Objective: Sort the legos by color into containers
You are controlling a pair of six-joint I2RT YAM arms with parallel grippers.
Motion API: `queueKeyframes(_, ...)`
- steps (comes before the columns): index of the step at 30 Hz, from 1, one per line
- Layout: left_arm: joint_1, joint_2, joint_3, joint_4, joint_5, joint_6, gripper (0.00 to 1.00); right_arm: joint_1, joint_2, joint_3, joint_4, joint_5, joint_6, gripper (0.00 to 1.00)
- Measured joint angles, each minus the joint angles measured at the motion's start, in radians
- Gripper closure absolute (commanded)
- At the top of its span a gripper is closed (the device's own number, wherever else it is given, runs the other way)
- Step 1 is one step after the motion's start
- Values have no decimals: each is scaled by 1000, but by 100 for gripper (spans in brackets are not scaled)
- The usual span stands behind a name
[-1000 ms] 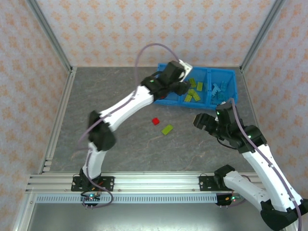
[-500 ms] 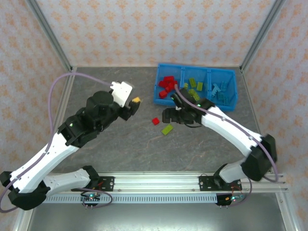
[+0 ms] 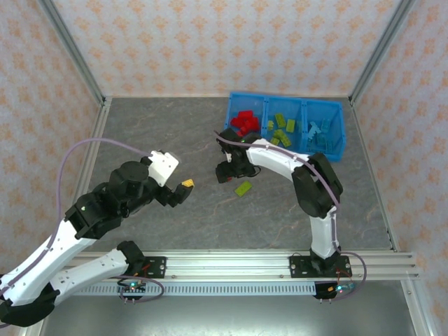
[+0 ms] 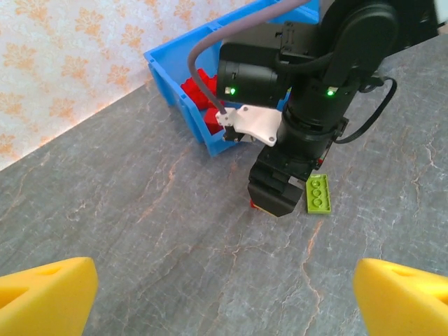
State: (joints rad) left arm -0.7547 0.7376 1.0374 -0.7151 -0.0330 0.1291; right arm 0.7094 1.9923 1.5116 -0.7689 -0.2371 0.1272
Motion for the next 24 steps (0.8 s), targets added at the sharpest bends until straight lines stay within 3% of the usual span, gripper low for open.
queueKeyframes(7,0,-8,-35,-1,-4,-1,4,8,94,53,18,-10,-21,37)
queueKeyframes(12,0,-4,-58,0,-18,-8,5,19,122,64,26,2,-28,66)
queueKeyframes(17,0,-2,-66,0,-27,-8,4,19,70,9,89,31,-8,72)
queueKeyframes(24,0,-2,-66,0,-27,-35,4,9,-204,-82,182,166,55,74)
